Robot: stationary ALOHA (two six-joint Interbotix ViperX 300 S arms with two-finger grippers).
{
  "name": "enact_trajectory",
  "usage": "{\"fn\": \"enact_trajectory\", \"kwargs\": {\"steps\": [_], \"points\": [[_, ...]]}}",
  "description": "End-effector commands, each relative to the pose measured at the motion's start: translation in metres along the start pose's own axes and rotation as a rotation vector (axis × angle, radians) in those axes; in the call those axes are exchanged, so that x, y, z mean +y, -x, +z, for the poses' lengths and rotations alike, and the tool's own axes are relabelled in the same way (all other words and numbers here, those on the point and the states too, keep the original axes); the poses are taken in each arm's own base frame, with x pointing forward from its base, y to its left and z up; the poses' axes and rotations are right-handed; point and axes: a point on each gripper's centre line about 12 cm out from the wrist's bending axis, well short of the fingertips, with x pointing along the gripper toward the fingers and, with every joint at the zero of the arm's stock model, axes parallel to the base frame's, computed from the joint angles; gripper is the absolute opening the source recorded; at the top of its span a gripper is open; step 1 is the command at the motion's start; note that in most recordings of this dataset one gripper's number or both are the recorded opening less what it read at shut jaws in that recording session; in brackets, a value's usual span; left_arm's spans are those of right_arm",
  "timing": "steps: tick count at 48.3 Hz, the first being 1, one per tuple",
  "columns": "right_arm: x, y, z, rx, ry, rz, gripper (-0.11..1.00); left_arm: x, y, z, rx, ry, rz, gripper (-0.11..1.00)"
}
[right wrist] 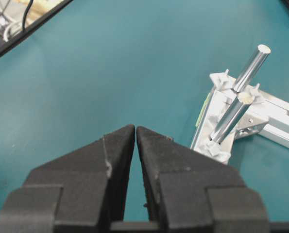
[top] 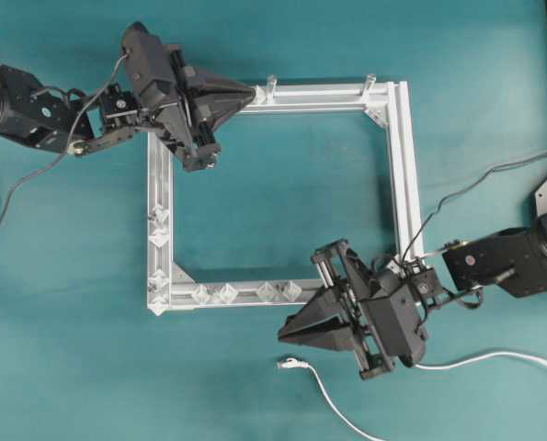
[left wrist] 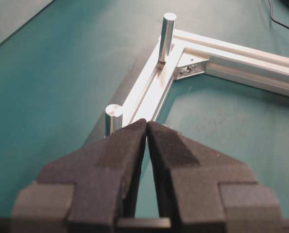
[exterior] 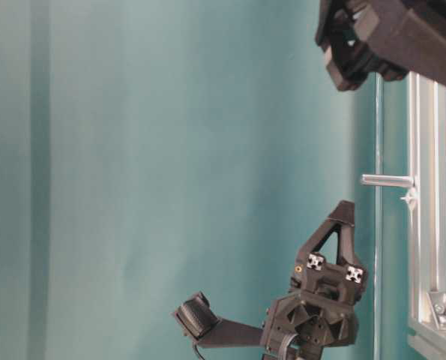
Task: Move the cable alternately left and right between 8 closely spaced pins so it hooks onto each one.
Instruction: 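Move the left arm aside and lower the right gripper to the cable plug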
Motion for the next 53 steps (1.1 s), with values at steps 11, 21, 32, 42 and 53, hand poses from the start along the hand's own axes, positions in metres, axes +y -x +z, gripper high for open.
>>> {"fn": "enact_trajectory", "kwargs": {"steps": [11, 21, 32, 42, 53], "points": [[-0.003, -0.005, 0.016, -0.003, -0.015, -0.007, 0.00, -0.017, 0.022, 0.040, 0.003, -0.056, -0.067, 0.00], [-0.003, -0.002, 0.041, -0.006, -0.013, -0.009, 0.00, -0.021, 0.047, 0.055, 0.035, -0.052, -0.083, 0.00], [-0.001, -0.003, 0.051, 0.166, -0.044, -0.012, 0.00, -0.020, 0.081, 0.056, 0.088, -0.045, -0.094, 0.00], [0.005, -0.007, 0.048, 0.363, -0.143, -0.026, 0.00, -0.018, 0.106, 0.047, 0.151, -0.019, -0.094, 0.01], [0.007, -0.009, 0.053, 0.471, -0.235, -0.058, 0.00, -0.014, 0.134, 0.039, 0.174, -0.008, -0.095, 0.46]]}}
